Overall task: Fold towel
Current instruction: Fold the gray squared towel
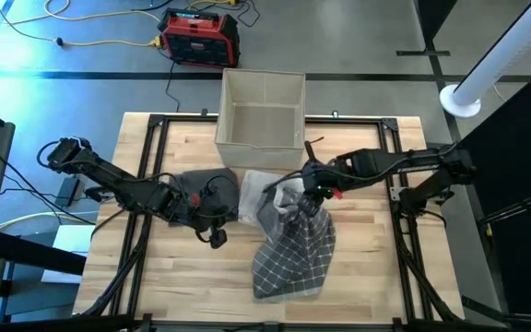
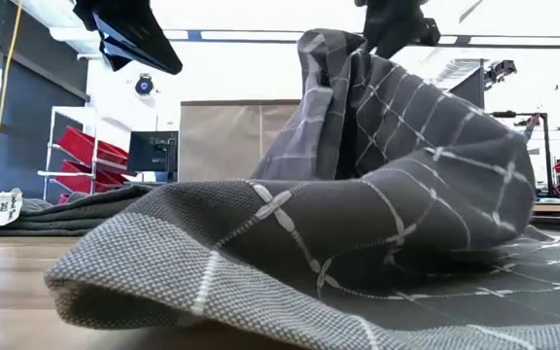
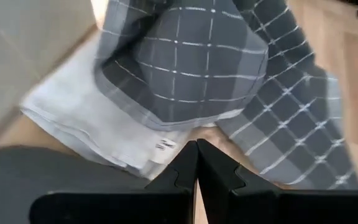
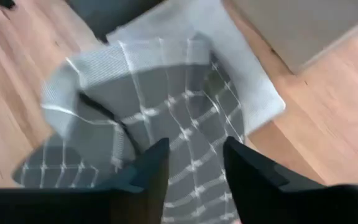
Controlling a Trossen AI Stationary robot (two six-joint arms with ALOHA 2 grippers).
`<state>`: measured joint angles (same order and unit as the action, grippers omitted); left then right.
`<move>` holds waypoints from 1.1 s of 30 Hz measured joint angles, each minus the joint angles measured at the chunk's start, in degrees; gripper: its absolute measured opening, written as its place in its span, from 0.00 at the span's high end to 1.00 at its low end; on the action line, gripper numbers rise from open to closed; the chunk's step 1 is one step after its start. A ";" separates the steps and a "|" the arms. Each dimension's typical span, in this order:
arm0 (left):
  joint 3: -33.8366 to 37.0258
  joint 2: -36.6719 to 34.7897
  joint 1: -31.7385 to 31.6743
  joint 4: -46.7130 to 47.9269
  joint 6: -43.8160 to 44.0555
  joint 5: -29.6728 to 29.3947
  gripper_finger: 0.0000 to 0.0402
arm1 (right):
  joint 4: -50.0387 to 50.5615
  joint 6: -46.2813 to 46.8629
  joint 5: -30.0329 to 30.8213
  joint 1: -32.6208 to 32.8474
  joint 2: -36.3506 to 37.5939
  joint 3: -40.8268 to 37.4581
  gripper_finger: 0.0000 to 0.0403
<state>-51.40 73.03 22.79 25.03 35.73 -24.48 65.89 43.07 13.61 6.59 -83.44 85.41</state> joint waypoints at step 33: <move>-11.89 28.02 10.10 -18.40 10.44 -1.29 1.00 | 19.43 -1.99 11.52 11.58 14.52 0.00 0.57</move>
<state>-63.29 101.05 32.89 6.62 46.17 -25.78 85.32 41.08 25.13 18.17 -68.92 85.41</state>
